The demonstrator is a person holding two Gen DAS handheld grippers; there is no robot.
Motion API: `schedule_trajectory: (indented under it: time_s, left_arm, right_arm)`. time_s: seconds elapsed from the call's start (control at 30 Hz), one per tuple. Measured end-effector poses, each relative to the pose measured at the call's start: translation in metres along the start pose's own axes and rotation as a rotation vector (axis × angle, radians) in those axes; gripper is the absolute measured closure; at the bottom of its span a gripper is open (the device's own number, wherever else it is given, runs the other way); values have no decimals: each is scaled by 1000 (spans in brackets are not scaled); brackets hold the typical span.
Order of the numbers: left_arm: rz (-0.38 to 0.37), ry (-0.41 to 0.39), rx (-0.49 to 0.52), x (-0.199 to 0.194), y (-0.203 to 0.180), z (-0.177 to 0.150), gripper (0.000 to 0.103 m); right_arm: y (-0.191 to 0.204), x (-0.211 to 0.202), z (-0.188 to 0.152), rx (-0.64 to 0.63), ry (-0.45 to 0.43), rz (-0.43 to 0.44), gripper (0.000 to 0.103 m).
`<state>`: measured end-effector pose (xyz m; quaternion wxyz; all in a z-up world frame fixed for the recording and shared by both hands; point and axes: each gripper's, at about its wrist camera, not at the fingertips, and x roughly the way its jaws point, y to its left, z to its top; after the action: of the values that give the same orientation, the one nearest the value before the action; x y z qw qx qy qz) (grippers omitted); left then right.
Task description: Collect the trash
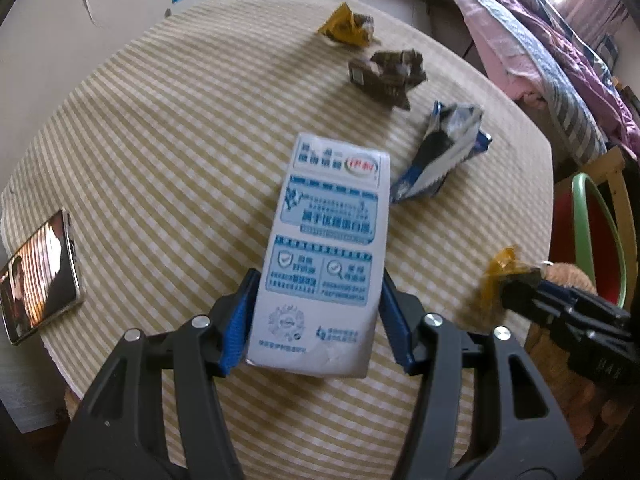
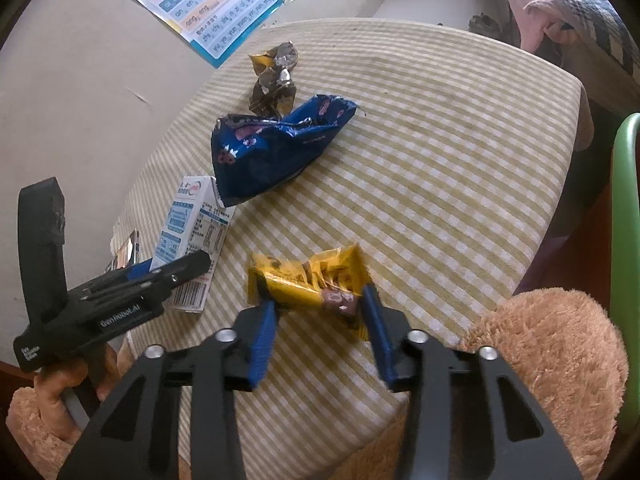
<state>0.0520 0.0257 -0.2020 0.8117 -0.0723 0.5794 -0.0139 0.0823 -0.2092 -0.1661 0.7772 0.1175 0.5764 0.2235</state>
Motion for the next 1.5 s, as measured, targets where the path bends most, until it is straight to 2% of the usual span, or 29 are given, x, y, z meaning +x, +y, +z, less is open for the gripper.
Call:
schedule_trajectory:
  time_s: [0.23, 0.47, 0.67, 0.97, 1.1, 1.5]
  left_arm:
    - [-14, -53, -15, -19, 0, -3, 50]
    - [-58, -162, 18, -62, -18, 1, 50]
    - [-114, -220, 37, -88, -36, 7, 50]
    - [-171, -265, 70, -109, -64, 16, 50]
    - [-174, -288, 102, -117, -75, 15, 50]
    - [-177, -307, 127, -122, -85, 17, 50]
  right_arm:
    - [1, -13, -2, -8, -60, -5, 67]
    - [-2, -31, -4, 9, -122, -6, 67]
    - [-9, -51, -8, 51, -175, -10, 67]
    - [-22, -95, -10, 118, -291, -27, 66]
    - [-25, -109, -9, 138, -330, -25, 66]
    - [-29, -116, -10, 154, -352, -31, 66]
